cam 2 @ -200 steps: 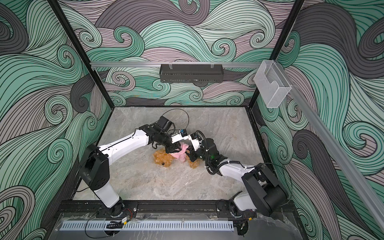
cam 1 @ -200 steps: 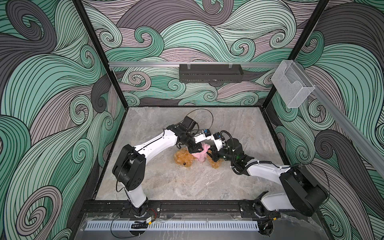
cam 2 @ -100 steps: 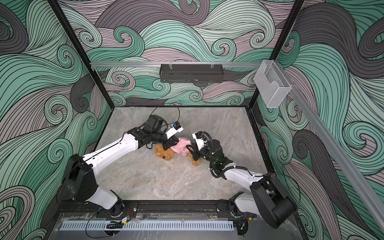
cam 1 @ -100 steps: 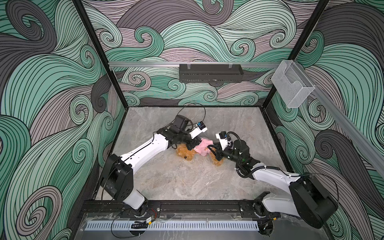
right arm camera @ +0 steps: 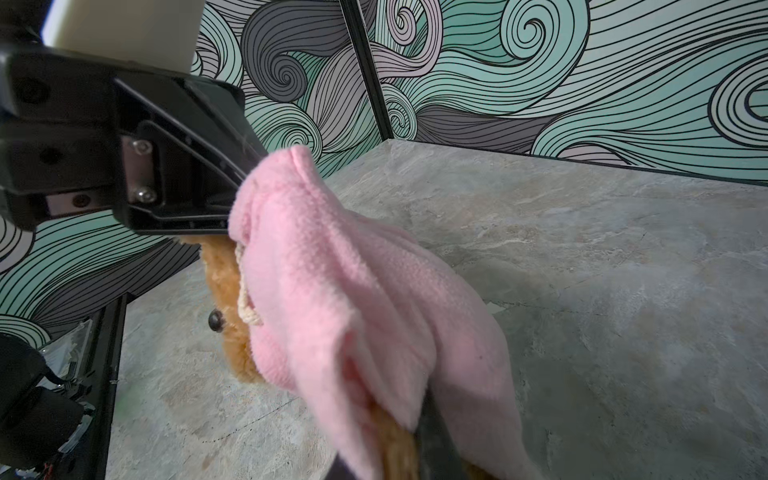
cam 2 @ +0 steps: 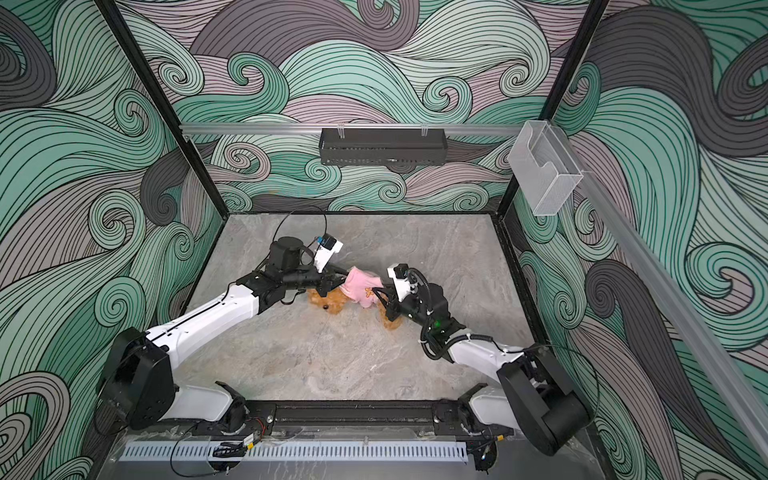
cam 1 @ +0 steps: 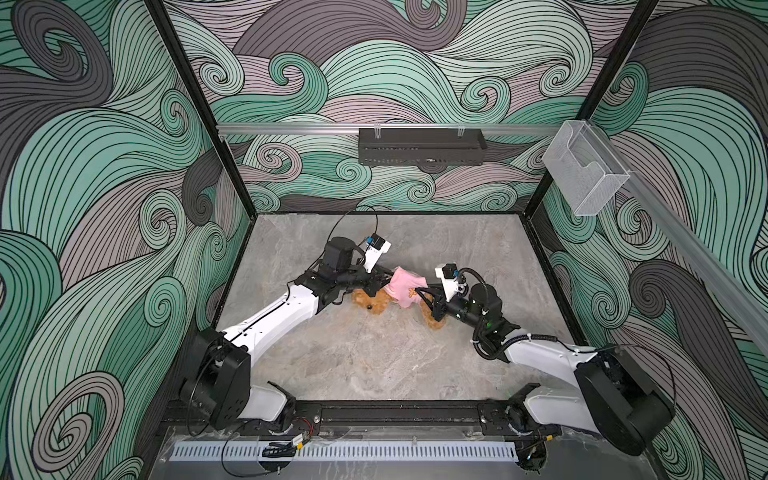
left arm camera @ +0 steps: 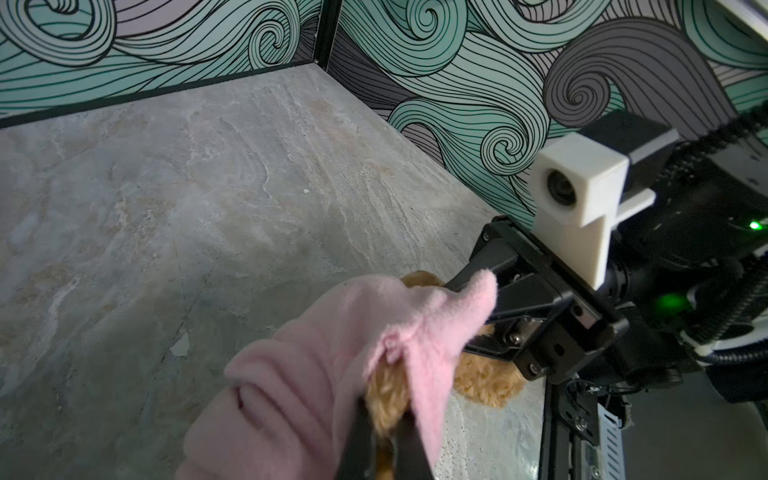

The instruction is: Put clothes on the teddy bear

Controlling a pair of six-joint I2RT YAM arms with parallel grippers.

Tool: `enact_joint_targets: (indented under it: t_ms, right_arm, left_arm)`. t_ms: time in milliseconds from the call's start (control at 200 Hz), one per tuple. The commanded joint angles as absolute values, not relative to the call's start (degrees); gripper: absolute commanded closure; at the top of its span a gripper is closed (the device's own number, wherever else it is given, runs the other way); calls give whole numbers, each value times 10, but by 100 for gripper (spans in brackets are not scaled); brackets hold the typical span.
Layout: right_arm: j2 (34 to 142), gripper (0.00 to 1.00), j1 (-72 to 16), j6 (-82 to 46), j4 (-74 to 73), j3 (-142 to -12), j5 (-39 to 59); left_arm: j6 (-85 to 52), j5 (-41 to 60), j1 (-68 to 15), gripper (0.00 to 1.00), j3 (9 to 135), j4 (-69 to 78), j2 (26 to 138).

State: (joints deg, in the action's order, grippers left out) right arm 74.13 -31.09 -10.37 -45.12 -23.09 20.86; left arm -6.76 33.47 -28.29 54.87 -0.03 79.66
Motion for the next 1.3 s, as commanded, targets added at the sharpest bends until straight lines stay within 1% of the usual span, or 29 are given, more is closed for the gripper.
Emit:
enact_joint_targets:
  t_ms: [0,75,155,205,265,390,450,565,615,780,815,860,925,985,1056,1171,1276,1296]
  right_arm:
    - [753,87,-294,-115,-454,-222,168]
    - [758,88,-296,-113,-460,-228,177]
    - [763,87,-300,-101,-450,-239,185]
    - [766,84,-305,-85,-431,-249,194]
    - [768,74,-309,-60,-399,-264,207]
    - [764,46,-310,-16,-326,-286,222]
    - [761,37,-310,4,-299,-294,231]
    - [757,30,-312,35,-255,-313,243]
    - [754,25,-313,45,-244,-319,247]
    - [749,22,-314,79,-226,-335,247]
    - [751,24,-315,83,-221,-341,248]
    - [755,29,-314,84,-214,-349,259]
    - [767,43,-315,80,-204,-358,272]
    - [777,61,-315,73,-203,-354,269]
    - [783,73,-315,63,-225,-333,252]
    - [792,84,-312,42,-264,-293,210]
    - [804,93,-311,14,-267,-275,153]
    - [807,95,-310,10,-265,-273,144]
  left_arm:
    - [-136,272,-251,100,551,48,770]
    - [-158,260,-251,100,550,45,776]
    - [-143,288,-254,100,549,47,786]
    - [-124,298,-261,100,554,34,791]
    - [-71,308,-272,100,564,2,797]
    - [37,314,-290,100,594,-84,810]
    - [76,315,-296,100,611,-123,834]
    - [127,318,-308,100,640,-171,859]
    - [142,316,-314,100,649,-182,868]
    - [165,316,-327,100,663,-194,887]
    - [167,316,-329,100,665,-195,889]
    - [167,315,-330,100,667,-197,892]
    - [165,316,-331,100,668,-195,893]
    - [155,317,-330,100,669,-189,889]
    - [132,316,-330,100,661,-168,878]
    - [59,316,-322,100,627,-89,847]
    - [-38,303,-305,100,574,30,818]
    - [-58,293,-303,100,561,56,797]
